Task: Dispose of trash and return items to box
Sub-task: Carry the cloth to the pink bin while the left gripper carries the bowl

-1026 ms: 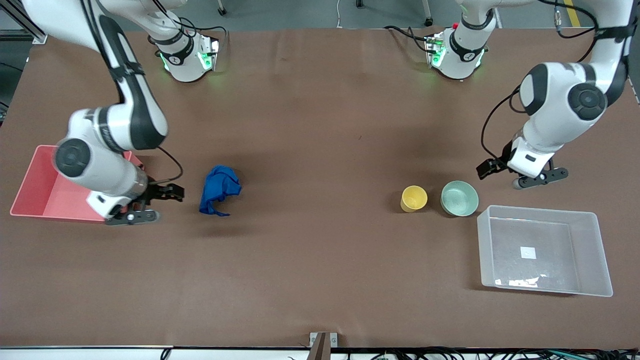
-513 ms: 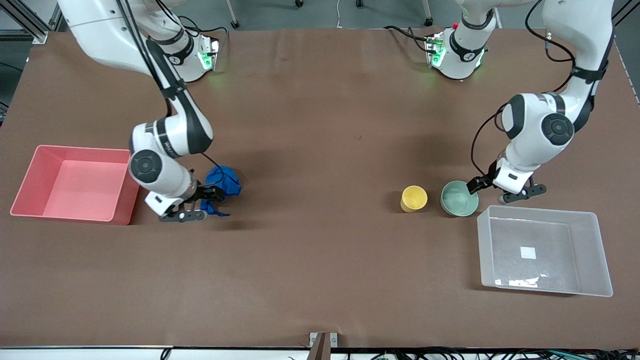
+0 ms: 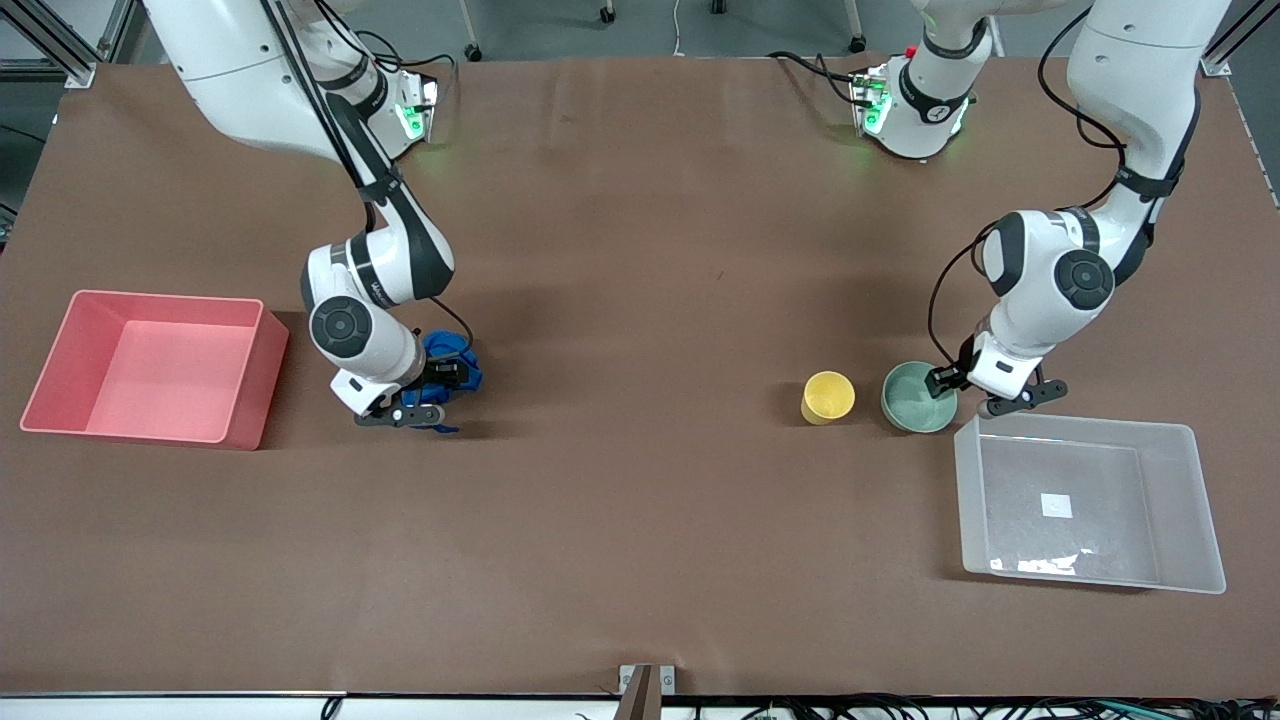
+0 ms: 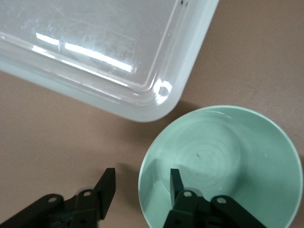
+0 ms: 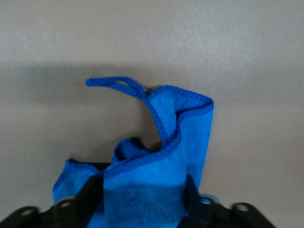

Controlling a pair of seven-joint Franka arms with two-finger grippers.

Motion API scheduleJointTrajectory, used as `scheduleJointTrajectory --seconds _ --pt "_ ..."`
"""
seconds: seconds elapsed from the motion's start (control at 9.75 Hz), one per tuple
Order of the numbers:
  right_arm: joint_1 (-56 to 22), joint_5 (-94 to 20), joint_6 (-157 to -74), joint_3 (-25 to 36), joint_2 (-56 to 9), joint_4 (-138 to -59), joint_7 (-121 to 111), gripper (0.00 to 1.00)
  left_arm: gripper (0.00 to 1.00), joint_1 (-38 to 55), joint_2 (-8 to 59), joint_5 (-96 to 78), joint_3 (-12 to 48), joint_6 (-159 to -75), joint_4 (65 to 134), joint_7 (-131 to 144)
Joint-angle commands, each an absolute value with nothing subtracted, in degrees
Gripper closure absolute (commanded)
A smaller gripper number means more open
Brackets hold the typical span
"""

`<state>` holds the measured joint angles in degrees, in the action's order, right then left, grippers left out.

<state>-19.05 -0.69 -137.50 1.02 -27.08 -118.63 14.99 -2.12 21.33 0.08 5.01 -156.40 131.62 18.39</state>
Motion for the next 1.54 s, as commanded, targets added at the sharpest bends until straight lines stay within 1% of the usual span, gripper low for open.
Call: scheduleJointTrajectory --seconds 0.0,0.1,0.21,0.31,0.51,0.62,0.72,0.82,1.03,1.23,1.33,1.44 --pt "-20.04 -0.18 -137.99 1.23 -25.4 -121.02 16.26 0.81 0.96 -2.11 23.21 -0.53 5.36 -157.68 131.49 18.98" --pt "-20.04 -0.18 -137.9 1.23 -25.4 -121.03 16.26 0.91 0.99 -2.11 22.33 -0.53 5.54 -157.24 131.31 18.98" --pt "-20.04 -0.18 -137.9 1.23 -25.31 -121.03 16.35 0.96 1.0 -2.02 20.06 -0.53 5.71 -156.63 131.13 18.9" --pt "-19.95 -0.18 -137.9 1.23 -25.14 -120.94 16.26 0.99 1.0 -1.85 17.43 -0.53 5.71 -154.1 130.96 18.9" --pt "-19.08 -0.18 -137.29 1.4 -22.78 -120.94 15.74 0.99 0.99 -1.93 12.24 -0.53 7.11 -142.1 126.33 18.81" --pt "-17.77 -0.18 -135.46 1.49 -21.37 -120.42 15.56 0.99 0.99 -2.02 10.91 -0.61 7.38 -135.68 122.21 18.72" --pt "-16.36 -0.09 -133.53 1.58 -19.27 -119.98 15.12 0.99 0.99 -2.2 11.42 -0.62 7.3 -130.92 117.38 18.02" --pt "-14.26 -0.09 -131.16 1.5 -17.25 -119.01 13.12 0.99 0.99 -2.81 12.82 -0.09 7.03 -128.09 112.55 17.67" --pt "-8.9 -0.09 -124.48 1.49 -13.29 -116.2 8.28 0.99 0.99 -4.3 17.73 0.09 6.68 -126.48 104.54 13.56" --pt "-3.28 0.0 -122.61 1.58 -9.25 -116.1 4.24 0.99 0.99 -6.06 24.14 2.79 6.59 -125.25 96.45 9.95" --pt "-0.47 0.52 -122.43 1.67 -8.36 -116.1 2.65 0.99 0.99 -7.8 27.3 5.07 6.68 -125.24 93.37 8.28" --pt "3.21 3.57 -122.52 1.58 -8.0 -116.02 0.55 0.99 0.99 -9.3 30.38 5.27 6.68 -125.24 90.9 6.7"
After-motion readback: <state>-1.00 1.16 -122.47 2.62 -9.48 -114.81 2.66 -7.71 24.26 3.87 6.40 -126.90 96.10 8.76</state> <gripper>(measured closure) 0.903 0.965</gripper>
